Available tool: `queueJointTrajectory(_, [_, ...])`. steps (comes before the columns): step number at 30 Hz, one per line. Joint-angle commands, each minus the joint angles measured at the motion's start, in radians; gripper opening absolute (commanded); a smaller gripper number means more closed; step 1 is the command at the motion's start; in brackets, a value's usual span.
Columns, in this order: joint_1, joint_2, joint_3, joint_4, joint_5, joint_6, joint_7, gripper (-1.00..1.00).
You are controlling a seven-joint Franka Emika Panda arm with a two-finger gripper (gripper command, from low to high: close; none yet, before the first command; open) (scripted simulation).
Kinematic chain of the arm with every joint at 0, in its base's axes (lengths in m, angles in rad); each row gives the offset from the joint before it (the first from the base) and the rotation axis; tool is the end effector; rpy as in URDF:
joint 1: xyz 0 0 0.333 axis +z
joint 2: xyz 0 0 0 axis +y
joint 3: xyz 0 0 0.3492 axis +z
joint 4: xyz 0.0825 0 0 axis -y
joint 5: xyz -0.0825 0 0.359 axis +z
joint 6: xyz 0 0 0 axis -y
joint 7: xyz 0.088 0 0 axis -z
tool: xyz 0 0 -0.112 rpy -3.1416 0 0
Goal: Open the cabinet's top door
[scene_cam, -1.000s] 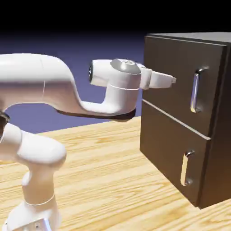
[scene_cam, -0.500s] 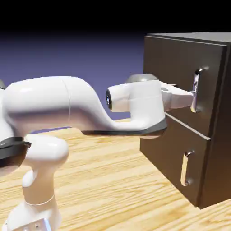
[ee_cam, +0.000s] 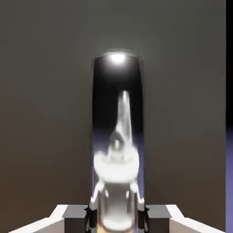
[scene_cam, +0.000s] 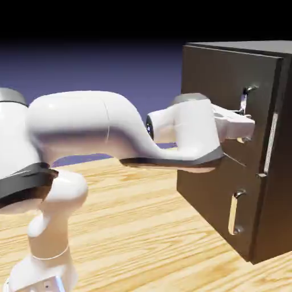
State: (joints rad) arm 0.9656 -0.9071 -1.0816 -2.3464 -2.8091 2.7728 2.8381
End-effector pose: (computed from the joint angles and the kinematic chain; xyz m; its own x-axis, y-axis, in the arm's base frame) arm 0.3993 -0.1350 0.5355 -0.0410 -0.7048 0.7082 -0.0403 -0.7070 -0.7060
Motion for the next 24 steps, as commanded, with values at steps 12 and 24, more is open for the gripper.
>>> queueJointTrajectory(12, [-0.417,-0.124,0.400,-0.377,0.357,-0.238,-0.125,-1.00])
queueJointTrajectory(24, [-0.584,-0.361,0.828,-0.632,0.868,-0.491,-0.291,-1.00])
